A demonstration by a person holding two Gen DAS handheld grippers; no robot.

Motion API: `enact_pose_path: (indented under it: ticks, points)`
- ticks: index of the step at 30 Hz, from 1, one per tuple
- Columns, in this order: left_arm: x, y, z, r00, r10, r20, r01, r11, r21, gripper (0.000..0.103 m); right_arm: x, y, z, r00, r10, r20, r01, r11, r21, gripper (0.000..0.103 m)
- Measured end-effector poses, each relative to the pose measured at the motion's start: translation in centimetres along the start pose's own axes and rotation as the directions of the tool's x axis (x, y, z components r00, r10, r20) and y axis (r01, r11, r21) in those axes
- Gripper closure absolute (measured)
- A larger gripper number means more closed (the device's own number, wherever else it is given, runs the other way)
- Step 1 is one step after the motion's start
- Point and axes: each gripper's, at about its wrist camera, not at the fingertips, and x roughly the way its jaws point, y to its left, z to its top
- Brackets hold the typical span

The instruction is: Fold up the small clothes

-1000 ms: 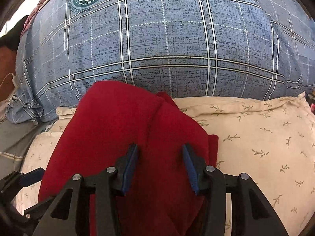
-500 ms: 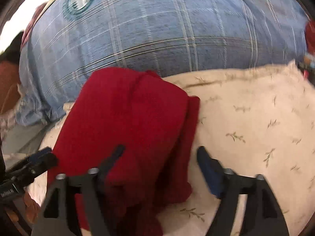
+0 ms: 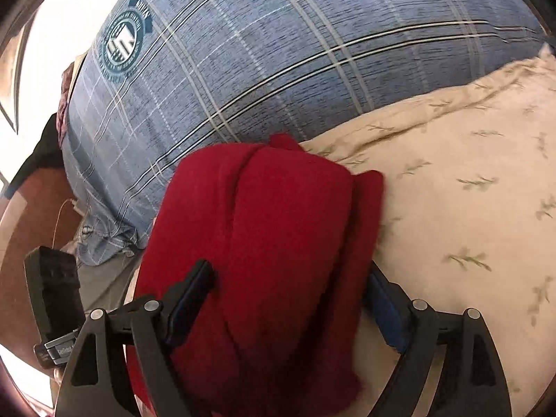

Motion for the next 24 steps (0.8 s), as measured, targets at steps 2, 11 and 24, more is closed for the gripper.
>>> enact_pose_path:
  ticks: [2,11,24]
  points:
    - [0.5,0.1,0.1,0.999,-0.027,-0.023,0.027,1.000,-0.004,0.018,0.4,0.6,0.2,1.000,-0.013,-0.012,0.013,1.000,-0.020,0.021]
    - [-1.8,-1.2,-0.4,0.999,-0.034,-0.013,0.035,0.999,0.015,0.046,-2.0,3.5,0.3,0.999,-0.052,0.015,0.053,0.995,-0.080,0.063]
    - [-11.4,-0.4,-7.0,0.999,0.032,-0.009,-0.032,0.999,-0.006,0.047,-4.7,9.7,-5.3,0.991,0.047,-0.125,-0.062,0.991,-0.119,0.062]
